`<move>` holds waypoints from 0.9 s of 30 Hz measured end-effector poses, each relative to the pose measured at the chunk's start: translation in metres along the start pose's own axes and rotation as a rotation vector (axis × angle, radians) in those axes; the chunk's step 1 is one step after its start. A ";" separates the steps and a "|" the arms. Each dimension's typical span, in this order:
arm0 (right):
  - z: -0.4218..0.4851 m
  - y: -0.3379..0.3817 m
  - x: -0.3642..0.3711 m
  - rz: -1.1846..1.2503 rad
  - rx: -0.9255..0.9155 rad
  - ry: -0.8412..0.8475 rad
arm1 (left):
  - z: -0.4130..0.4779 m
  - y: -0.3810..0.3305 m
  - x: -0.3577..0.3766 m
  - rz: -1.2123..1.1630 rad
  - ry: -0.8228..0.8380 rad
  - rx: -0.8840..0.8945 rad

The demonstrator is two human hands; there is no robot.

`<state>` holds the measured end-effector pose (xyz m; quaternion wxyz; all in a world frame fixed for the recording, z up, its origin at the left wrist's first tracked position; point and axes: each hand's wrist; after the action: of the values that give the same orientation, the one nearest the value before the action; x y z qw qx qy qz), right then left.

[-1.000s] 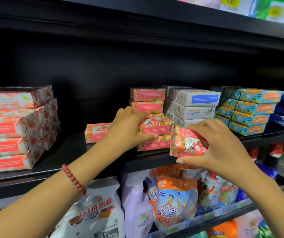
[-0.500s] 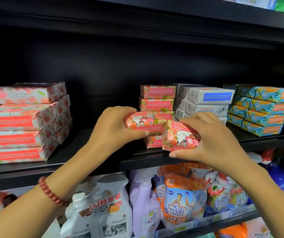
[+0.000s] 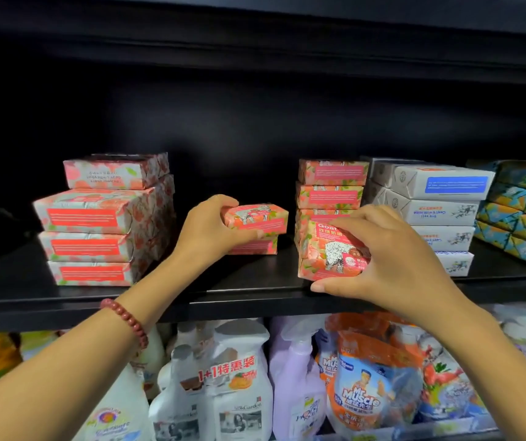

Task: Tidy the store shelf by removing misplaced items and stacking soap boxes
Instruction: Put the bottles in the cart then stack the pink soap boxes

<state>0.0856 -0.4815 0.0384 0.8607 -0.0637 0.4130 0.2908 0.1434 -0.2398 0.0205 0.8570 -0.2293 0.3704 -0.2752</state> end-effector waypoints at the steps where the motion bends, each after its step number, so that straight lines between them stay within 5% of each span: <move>1: 0.000 -0.001 0.000 -0.003 -0.004 -0.010 | 0.002 0.003 0.001 -0.015 0.000 -0.017; 18: 0.004 -0.004 0.002 0.020 -0.062 -0.107 | 0.002 0.006 0.000 0.041 0.017 -0.024; 27: 0.076 0.026 0.013 0.098 -0.147 -0.142 | -0.064 -0.006 -0.034 0.197 -0.144 0.202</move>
<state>0.1294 -0.4273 0.0815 0.8655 -0.0857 0.3314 0.3658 0.0735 -0.2345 0.0021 0.9229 -0.1237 0.2990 -0.2086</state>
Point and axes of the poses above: each hand's wrist, its own z-axis towards the middle knuckle, its own x-axis out of the palm, y = z × x, and after that the axes turned 5 degrees about -y, right-handed
